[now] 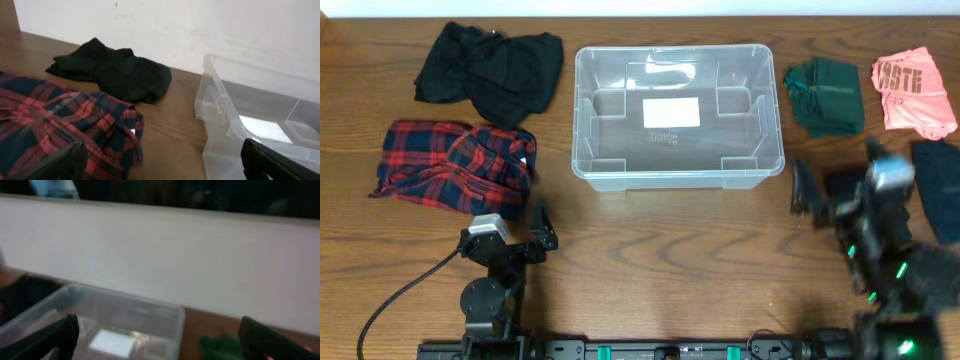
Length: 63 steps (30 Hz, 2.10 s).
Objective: Pack container
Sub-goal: 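Reach the right gripper to the folded green shirt and grasp it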
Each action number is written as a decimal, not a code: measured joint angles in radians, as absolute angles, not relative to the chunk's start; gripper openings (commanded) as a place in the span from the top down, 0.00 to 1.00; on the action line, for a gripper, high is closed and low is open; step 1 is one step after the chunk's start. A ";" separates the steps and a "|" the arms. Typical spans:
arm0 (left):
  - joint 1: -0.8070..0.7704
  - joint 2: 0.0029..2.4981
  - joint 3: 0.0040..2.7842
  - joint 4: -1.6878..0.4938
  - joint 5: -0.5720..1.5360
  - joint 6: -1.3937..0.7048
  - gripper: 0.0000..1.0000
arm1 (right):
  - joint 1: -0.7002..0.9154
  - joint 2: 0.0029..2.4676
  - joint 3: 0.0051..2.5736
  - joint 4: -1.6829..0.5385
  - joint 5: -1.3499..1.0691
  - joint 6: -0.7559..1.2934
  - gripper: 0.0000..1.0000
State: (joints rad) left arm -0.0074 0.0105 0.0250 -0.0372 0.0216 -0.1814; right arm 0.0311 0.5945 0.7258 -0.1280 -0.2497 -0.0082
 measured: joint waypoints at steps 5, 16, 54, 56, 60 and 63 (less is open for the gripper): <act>-0.007 0.010 0.025 -0.038 0.023 -0.181 0.02 | 0.012 1.019 1.164 -0.354 -0.383 -0.016 0.01; -0.007 0.010 0.025 -0.038 0.023 -0.181 0.02 | -0.159 1.662 1.665 -0.688 -0.657 -0.011 0.01; -0.007 0.010 0.025 -0.038 0.023 -0.181 0.02 | -0.486 2.327 1.698 -0.543 -0.750 -0.087 0.05; -0.007 0.010 0.025 -0.038 0.023 -0.181 0.02 | -0.462 2.331 1.700 -0.525 -0.742 -0.081 0.12; -0.007 0.010 0.025 -0.038 0.023 -0.181 0.02 | -0.421 2.342 1.700 -0.506 -0.722 -0.061 0.66; -0.007 0.010 0.025 -0.038 0.023 -0.181 0.02 | -0.404 2.354 1.700 -0.503 -0.721 -0.049 0.96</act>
